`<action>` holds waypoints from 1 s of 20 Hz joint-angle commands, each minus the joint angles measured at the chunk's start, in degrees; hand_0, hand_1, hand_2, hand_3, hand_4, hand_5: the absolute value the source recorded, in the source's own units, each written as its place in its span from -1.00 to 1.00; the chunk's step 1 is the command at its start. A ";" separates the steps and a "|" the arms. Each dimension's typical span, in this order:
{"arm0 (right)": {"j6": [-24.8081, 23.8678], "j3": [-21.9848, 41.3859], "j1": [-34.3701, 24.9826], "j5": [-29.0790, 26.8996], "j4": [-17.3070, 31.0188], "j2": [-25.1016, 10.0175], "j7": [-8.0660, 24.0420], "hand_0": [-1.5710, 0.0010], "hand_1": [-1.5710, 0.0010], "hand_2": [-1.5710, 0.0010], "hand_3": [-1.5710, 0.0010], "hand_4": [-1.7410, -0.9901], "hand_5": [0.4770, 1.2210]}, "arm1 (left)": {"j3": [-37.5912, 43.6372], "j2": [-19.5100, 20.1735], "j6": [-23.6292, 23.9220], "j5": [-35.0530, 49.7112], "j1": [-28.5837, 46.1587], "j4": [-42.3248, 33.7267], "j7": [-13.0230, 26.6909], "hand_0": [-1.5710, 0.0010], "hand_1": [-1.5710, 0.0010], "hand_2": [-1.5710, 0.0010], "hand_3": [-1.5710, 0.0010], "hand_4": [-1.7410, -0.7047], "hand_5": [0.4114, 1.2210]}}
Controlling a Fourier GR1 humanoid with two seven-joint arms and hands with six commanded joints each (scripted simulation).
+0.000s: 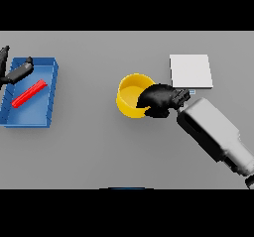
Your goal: Pick up the red beaker and tilt it to pour out 1 green nut into yellow bowl. Pick up the yellow bowl and place it on the metallic measuring scale.
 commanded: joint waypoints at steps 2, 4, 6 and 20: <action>1.85 -0.92 -0.50 -0.79 -3.34 -2.08 0.71 -0.98 -0.97 -0.92 -0.75 -0.97 0.99 | 0.10 0.15 -0.35 -0.25 -0.72 0.67 0.04 1.00 1.00 1.00 1.00 0.82 -0.24; 3.28 -2.04 -0.99 -1.31 -5.58 -3.01 3.10 -0.98 -0.98 -0.95 -0.72 -0.97 0.99 | 0.07 -0.24 -0.40 -0.37 -0.87 1.39 -0.46 1.00 1.00 1.00 1.00 0.82 -0.24; 4.53 -3.34 -1.95 -1.97 -7.64 -3.20 5.90 -0.99 -0.99 -0.97 -0.67 -0.96 0.99 | 0.30 -0.25 -0.79 -0.14 -1.65 1.84 -0.02 1.00 1.00 1.00 1.00 0.82 -0.23; -1.65 -9.64 -5.81 -0.75 0.57 -11.61 2.35 -1.00 -1.00 -1.00 -0.56 -0.94 1.00 | 0.03 1.58 0.17 -0.27 -0.58 -2.42 3.37 1.00 1.00 1.00 1.00 0.81 -0.19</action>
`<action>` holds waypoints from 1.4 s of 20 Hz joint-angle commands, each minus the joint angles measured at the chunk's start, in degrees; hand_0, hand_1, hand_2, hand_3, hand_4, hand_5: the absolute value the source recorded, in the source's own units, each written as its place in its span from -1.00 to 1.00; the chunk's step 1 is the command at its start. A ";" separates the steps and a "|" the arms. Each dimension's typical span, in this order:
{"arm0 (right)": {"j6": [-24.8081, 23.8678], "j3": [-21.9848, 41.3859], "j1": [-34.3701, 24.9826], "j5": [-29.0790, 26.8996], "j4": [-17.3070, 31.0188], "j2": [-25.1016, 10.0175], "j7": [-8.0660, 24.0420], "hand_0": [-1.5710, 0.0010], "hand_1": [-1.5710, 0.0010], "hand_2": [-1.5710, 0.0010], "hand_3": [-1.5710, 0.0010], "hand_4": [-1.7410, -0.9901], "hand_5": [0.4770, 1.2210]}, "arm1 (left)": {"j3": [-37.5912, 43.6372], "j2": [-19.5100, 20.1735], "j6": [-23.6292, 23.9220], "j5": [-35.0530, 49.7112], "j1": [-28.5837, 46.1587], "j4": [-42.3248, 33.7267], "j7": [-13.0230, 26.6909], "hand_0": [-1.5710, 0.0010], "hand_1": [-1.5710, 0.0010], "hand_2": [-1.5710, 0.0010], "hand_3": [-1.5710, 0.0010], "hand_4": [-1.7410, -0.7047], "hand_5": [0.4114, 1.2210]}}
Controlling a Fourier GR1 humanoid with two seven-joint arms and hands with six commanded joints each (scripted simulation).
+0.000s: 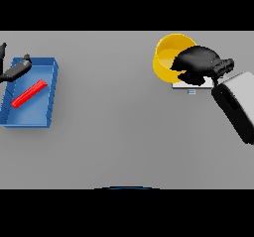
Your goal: Pick up the red beaker and tilt it to pour out 1 green nut into yellow bowl. Pick up the yellow bowl and place it on the metallic measuring scale.
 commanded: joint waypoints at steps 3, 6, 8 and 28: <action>-1.86 -1.77 -0.87 -0.34 6.04 -0.67 -1.33 -1.00 -1.00 -1.00 -0.53 -0.94 1.00 | 0.07 0.40 0.59 0.16 0.52 -1.35 0.93 1.00 1.00 1.00 1.00 0.77 -0.14; -5.00 -2.16 -2.25 0.34 11.85 -0.79 -2.91 -1.00 -1.00 -1.00 -0.49 -0.94 1.00 | 0.26 0.52 0.26 0.36 0.12 -1.12 1.76 1.00 1.00 1.00 1.00 0.75 -0.11; -6.29 -2.40 -3.13 0.32 15.83 -0.55 -3.95 -1.00 -1.00 -1.00 -0.51 -0.95 1.00 | 0.39 0.69 0.19 0.54 1.05 -0.69 0.97 1.00 1.00 1.00 1.00 0.77 -0.11; -15.06 -0.78 -8.26 0.07 39.77 5.26 -6.49 -0.55 -0.38 -0.44 -0.05 -0.48 0.55 | -0.42 -0.80 0.18 -0.44 -0.52 0.69 1.86 1.00 1.00 1.00 1.00 0.79 -0.18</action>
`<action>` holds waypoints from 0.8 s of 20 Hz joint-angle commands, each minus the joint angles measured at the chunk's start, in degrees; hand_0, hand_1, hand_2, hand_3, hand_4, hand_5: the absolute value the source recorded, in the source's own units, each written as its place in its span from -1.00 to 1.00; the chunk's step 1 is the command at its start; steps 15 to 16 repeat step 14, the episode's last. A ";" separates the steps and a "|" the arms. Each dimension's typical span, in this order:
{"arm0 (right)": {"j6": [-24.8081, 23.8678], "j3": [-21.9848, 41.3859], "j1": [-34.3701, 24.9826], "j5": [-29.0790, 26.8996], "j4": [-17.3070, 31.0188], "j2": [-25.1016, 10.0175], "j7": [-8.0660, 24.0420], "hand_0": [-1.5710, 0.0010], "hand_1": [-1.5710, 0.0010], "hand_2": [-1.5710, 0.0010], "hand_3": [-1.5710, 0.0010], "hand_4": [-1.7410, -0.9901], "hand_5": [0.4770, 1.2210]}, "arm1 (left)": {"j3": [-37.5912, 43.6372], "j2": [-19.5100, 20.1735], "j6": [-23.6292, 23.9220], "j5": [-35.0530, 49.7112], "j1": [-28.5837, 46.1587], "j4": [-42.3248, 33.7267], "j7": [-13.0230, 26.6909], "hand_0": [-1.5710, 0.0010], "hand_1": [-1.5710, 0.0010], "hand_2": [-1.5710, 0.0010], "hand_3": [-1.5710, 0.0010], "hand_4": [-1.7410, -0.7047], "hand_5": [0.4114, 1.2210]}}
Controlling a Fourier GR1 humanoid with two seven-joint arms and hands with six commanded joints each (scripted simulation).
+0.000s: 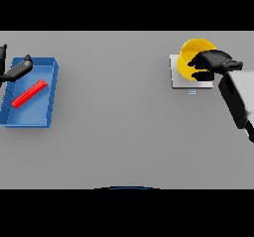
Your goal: Pick up the red beaker and tilt it to pour out 1 green nut into yellow bowl. Pick up the yellow bowl and place it on the metallic measuring scale.
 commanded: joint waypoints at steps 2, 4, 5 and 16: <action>0.82 -0.10 -0.39 -0.09 0.28 -0.56 -0.42 0.01 0.12 -0.03 0.09 -0.28 0.21 | -0.03 -0.20 -0.17 -0.16 -0.13 0.93 -0.11 1.00 1.00 1.00 1.00 0.79 -0.18; 0.95 -0.14 -1.13 0.04 1.54 0.15 -0.10 0.36 0.44 0.24 0.19 -0.16 0.01 | -0.35 -0.33 -0.34 -0.36 -0.45 0.60 0.15 1.00 1.00 1.00 1.00 0.81 -0.19; 0.98 -0.14 -1.19 0.03 1.85 -0.07 -0.96 0.49 0.55 0.34 0.23 -0.12 -0.07 | -0.37 -0.47 -0.48 -0.42 -1.06 0.83 0.63 1.00 1.00 1.00 1.00 0.81 -0.19; 1.18 1.60 -2.76 2.06 5.33 0.36 -3.92 0.93 0.94 0.85 0.56 0.15 -0.31 | 0.08 -1.54 -0.60 0.06 -1.83 2.33 -0.11 1.00 1.00 1.00 1.00 0.77 -0.20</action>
